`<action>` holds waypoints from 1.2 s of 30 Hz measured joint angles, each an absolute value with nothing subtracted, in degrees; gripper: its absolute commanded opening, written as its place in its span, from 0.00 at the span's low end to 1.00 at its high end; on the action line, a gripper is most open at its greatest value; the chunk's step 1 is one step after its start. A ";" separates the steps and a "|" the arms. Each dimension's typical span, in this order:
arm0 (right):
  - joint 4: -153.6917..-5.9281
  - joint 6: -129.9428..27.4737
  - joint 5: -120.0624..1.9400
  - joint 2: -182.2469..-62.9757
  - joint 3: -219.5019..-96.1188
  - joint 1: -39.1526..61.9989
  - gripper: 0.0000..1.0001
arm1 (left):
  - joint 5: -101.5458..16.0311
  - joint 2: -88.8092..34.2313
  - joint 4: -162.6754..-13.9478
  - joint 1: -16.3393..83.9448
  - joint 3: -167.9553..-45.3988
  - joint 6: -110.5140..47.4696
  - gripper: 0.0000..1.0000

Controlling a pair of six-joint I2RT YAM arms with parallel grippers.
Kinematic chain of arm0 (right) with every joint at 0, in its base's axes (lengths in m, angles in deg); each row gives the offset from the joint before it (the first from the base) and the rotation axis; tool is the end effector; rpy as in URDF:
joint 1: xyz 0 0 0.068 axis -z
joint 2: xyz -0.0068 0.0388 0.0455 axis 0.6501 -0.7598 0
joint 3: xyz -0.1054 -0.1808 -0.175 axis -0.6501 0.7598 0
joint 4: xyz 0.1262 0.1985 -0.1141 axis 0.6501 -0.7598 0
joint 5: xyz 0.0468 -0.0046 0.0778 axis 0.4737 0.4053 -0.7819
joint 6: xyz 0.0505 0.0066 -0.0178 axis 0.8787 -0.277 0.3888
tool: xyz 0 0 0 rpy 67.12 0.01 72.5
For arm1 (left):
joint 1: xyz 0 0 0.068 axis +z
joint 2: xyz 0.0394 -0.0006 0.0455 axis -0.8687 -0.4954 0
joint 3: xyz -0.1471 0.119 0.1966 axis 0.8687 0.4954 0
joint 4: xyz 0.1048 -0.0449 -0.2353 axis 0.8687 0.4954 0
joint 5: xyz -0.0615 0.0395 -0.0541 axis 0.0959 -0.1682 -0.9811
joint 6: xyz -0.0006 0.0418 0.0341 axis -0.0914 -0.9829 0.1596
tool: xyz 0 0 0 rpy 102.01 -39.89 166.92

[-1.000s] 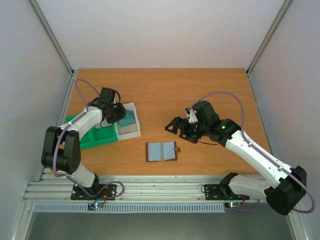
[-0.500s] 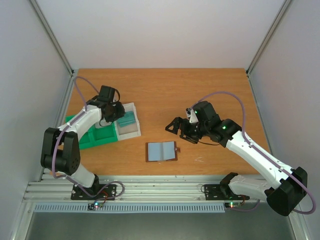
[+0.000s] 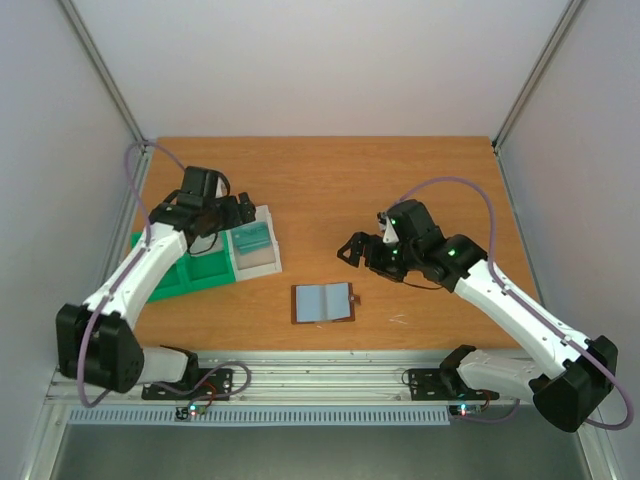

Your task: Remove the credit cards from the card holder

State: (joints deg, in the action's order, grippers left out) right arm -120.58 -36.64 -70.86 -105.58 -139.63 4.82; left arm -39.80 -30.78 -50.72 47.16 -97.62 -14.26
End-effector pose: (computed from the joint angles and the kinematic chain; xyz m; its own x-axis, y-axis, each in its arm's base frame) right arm 0.1772 0.1421 0.3024 -0.8284 -0.1718 -0.5331 -0.4610 0.7498 0.4746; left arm 0.2815 -0.0690 0.2782 -0.8019 -0.3061 -0.5132 -0.1188 0.9234 -0.3651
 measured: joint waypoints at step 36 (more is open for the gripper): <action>-129.39 -45.97 -54.88 -98.44 -148.92 4.91 0.98 | -56.76 18.40 -46.59 45.14 -83.65 -14.87 0.99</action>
State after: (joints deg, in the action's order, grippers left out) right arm -129.39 -45.97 -54.88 -98.44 -148.92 4.91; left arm -56.76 18.40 -46.59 45.14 -83.65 -14.87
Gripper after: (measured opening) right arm 0.985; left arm 0.993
